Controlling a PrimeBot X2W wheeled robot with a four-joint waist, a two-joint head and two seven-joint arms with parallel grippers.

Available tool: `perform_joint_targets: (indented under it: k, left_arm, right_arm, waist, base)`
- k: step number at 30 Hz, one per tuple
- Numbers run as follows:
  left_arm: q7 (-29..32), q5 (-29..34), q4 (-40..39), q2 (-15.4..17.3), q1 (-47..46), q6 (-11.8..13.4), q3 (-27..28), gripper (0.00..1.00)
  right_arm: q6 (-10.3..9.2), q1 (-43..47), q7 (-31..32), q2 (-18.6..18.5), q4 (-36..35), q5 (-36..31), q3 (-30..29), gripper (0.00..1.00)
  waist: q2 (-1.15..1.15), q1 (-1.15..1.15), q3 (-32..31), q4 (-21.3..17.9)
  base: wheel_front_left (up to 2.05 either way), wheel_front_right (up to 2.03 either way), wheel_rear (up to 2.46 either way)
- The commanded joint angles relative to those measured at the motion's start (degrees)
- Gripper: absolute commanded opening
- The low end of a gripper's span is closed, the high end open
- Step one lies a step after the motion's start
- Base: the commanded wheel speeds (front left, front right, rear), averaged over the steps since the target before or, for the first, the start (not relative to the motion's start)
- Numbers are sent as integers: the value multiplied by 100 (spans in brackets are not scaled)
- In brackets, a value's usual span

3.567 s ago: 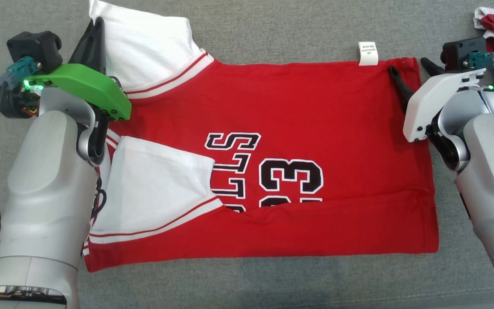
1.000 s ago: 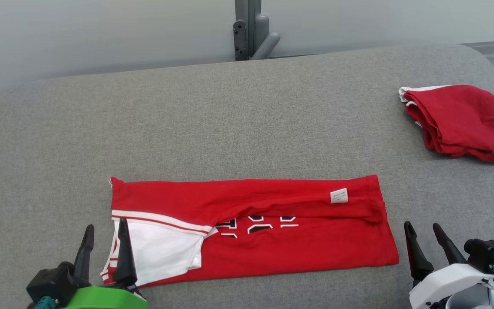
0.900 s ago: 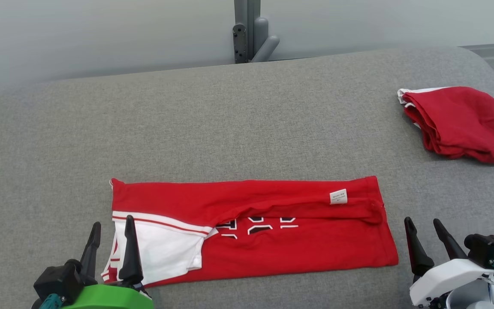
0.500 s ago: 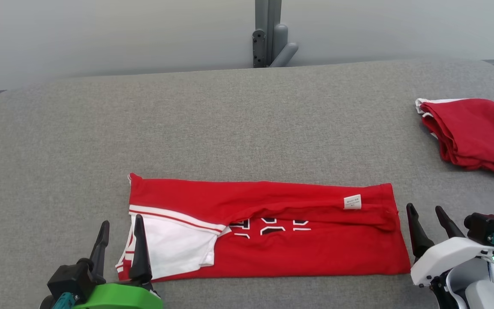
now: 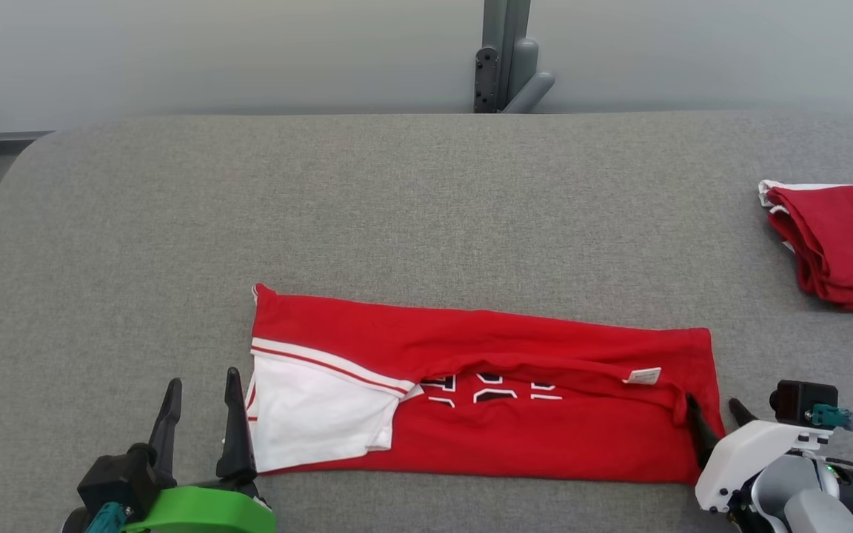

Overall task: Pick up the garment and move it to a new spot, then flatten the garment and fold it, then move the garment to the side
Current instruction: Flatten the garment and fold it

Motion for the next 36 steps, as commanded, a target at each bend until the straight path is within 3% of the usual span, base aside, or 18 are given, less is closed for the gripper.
perform_joint_targets:
  k: [1,9,10,11,12,13,14,23,33,36]
  left_arm:
    - [-27,45,5,-7,-89,0,16,100]
    - [-41,58,26,-7,-84,1,68,100]
    - [-43,60,30,-9,-89,-4,69,100]
    - [-45,61,33,-13,-95,-11,69,100]
    - [-46,66,36,-17,-99,-14,69,100]
    - [-47,71,38,-20,-102,-16,67,100]
    - [-48,75,41,-24,-104,-18,67,100]
    - [-56,80,60,-46,-65,-9,101,100]
    - [-48,107,65,-88,-18,-32,84,100]
    - [-49,111,79,-82,-28,-45,85,100]
  right_arm:
    - [-6,-57,6,-27,34,53,26,100]
    - [-4,-37,154,-43,437,278,466,100]
    - [-3,-40,148,-45,459,304,512,94]
    - [-4,-54,133,-48,478,330,551,49]
    - [-4,-66,122,-59,498,354,587,33]
    - [-4,-82,112,-75,518,373,619,10]
    - [-4,-93,95,-91,539,383,641,0]
    - [-14,-365,-72,-370,319,673,602,0]
    - [-9,26,436,-1152,-623,1148,237,0]
    - [-8,98,549,-1208,-792,1186,156,0]
  waist:
    - [18,0,12,11]
    - [18,0,44,-11]
    - [18,0,47,-17]
    - [18,0,50,-21]
    - [18,0,53,-27]
    - [18,0,58,-31]
    - [18,0,59,-35]
    - [18,0,38,-167]
    - [18,0,55,-530]
    - [18,0,70,-610]
  base:
    - [0,0,0]
    - [0,0,0]
    - [0,0,0]
    - [0,0,0]
    - [0,0,0]
    - [0,0,0]
    - [0,0,0]
    - [0,0,0]
    - [0,0,0]
    - [0,0,0]
